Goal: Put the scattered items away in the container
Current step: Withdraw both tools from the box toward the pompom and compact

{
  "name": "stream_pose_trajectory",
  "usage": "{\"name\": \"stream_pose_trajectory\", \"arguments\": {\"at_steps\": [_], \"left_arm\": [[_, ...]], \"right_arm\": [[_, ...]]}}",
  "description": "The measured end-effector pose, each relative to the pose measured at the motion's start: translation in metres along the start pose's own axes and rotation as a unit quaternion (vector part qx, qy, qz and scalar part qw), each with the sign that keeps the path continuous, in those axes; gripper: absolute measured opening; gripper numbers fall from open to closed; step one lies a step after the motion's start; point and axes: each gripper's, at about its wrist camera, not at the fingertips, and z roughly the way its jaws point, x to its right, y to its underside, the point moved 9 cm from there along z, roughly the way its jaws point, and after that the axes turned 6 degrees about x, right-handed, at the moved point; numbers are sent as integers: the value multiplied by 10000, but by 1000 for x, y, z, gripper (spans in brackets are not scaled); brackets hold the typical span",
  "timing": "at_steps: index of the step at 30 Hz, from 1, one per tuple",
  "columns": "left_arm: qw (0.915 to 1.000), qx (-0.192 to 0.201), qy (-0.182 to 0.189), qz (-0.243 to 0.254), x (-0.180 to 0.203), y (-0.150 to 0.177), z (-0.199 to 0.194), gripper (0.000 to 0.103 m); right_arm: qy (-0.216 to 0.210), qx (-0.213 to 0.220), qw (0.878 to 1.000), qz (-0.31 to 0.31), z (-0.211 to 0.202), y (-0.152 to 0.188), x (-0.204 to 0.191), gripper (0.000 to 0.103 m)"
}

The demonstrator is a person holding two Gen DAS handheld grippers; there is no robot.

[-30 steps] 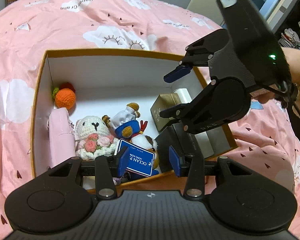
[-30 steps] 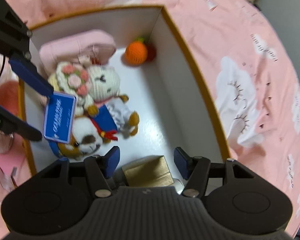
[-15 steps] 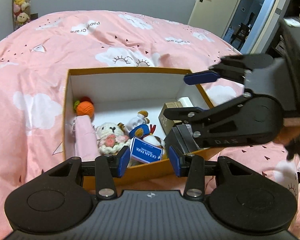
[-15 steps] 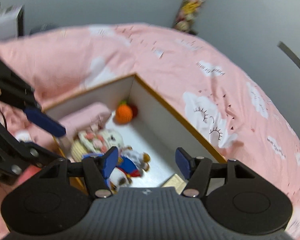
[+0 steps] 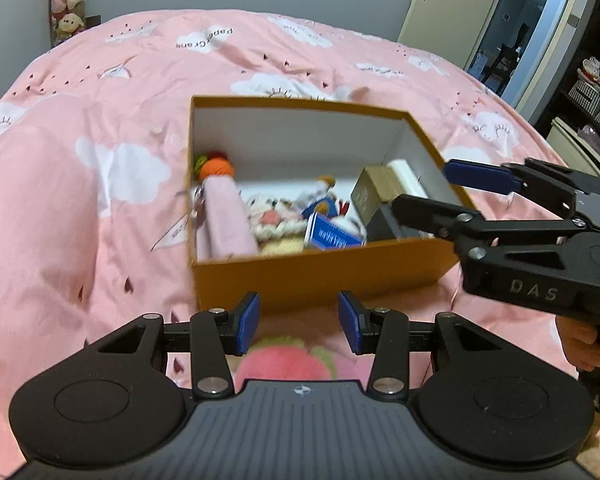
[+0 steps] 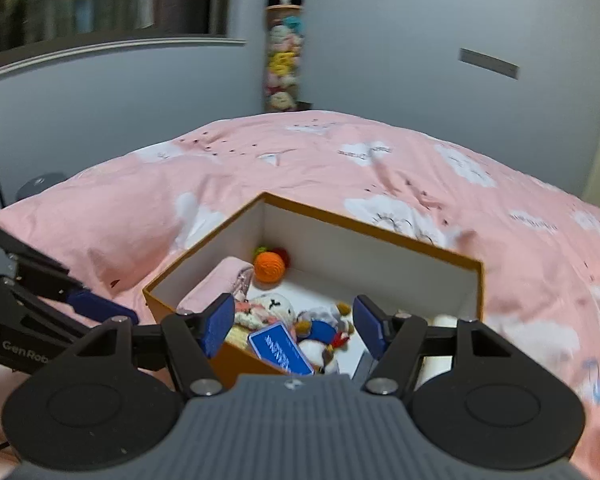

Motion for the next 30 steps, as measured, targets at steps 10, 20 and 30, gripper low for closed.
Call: {"name": "stream_pose_trajectory", "arguments": {"at_steps": [10,20,30], "left_arm": [[9997,-203,-78,-74,-21,32,-9,50],[9967,-776,19,-251,-46,60,-6,50],[9907,-1070,-107,832,-38,74,-6,58]], "right_arm": [[347,-311,9962,731,-2,50,-11,63],[274,-1243,9834,1289,9,98,-19,56],[-53,-1754,9753,1341,18,123,-35,54]]}}
